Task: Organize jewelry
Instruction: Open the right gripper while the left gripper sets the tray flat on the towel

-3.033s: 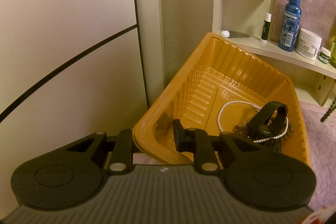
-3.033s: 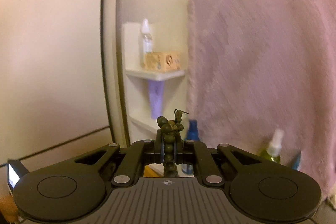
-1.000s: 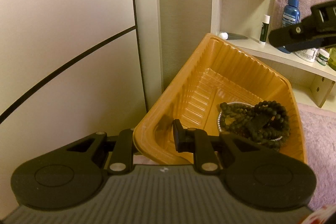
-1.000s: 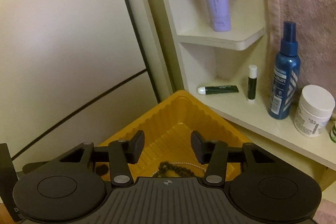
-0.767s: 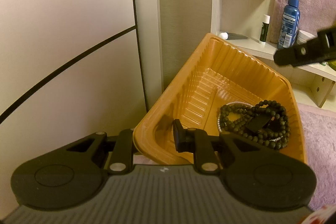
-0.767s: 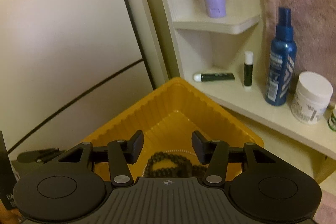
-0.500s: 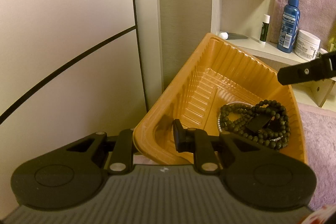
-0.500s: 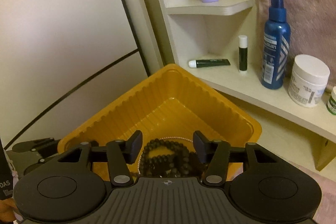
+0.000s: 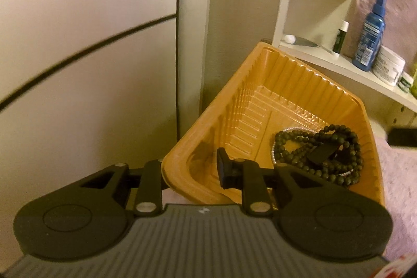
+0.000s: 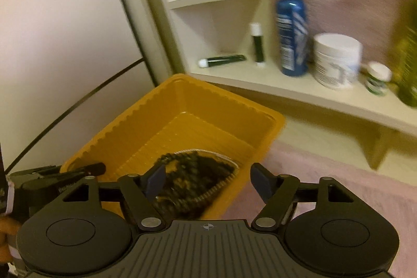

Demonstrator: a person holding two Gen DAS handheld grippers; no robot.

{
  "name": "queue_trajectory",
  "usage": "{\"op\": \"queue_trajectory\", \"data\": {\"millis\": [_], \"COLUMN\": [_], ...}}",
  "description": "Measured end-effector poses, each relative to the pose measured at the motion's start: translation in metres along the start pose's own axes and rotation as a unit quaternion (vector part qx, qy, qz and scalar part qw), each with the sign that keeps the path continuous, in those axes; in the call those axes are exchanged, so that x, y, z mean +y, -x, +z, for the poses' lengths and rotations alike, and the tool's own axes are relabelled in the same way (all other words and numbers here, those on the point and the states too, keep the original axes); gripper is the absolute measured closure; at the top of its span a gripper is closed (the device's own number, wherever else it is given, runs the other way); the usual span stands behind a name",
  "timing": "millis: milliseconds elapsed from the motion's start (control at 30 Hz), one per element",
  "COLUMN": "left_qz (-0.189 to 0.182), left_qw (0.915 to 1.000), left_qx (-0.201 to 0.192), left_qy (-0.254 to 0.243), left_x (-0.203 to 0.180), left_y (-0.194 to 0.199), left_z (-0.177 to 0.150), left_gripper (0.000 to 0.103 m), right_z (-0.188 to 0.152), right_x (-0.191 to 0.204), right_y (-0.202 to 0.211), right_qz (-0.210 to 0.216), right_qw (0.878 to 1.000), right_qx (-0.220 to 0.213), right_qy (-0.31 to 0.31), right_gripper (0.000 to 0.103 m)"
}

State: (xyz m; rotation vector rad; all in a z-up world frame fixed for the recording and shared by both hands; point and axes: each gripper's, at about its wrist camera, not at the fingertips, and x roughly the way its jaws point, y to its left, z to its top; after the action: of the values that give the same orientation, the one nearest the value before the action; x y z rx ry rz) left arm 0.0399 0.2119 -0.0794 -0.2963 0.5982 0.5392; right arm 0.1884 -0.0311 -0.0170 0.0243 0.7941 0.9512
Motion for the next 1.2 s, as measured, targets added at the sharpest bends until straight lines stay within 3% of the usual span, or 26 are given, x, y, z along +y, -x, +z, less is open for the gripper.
{"op": "queue_trajectory", "data": {"millis": [233,367,433,600,733,900,1200], "left_qz": [-0.035,-0.047,-0.046,-0.016,-0.031,-0.077,-0.167], "left_qw": [0.9982,0.9975,0.9979,0.9993,0.9967,0.9885,0.9716], "left_qx": [0.030,0.039,0.039,-0.009,-0.022,0.000,0.051], "left_qy": [0.037,0.035,0.025,-0.033,-0.072,-0.131,-0.160], "left_x": [0.017,0.018,0.018,0.013,-0.001,-0.045,-0.105], "left_y": [-0.018,-0.018,-0.012,0.022,0.060,0.098,0.130], "left_z": [-0.002,0.002,0.003,0.008,0.011,0.003,-0.022], "left_gripper": [0.073,0.059,0.059,0.054,0.047,0.046,0.045], "right_z": [-0.030,-0.042,-0.049,-0.067,-0.078,-0.083,-0.106], "right_x": [-0.008,-0.009,-0.008,-0.009,-0.011,-0.009,-0.002], "right_y": [0.027,0.045,0.056,0.085,0.109,0.133,0.168], "right_qz": [-0.038,-0.060,-0.066,-0.081,-0.092,-0.111,-0.158], "right_qw": [0.999,0.998,0.997,0.994,0.991,0.986,0.978], "right_qx": [-0.013,-0.018,-0.024,-0.036,-0.038,-0.021,0.007], "right_qy": [-0.015,-0.024,-0.032,-0.059,-0.084,-0.121,-0.136], "right_gripper": [0.029,0.029,0.029,0.029,0.029,0.029,0.029]}}
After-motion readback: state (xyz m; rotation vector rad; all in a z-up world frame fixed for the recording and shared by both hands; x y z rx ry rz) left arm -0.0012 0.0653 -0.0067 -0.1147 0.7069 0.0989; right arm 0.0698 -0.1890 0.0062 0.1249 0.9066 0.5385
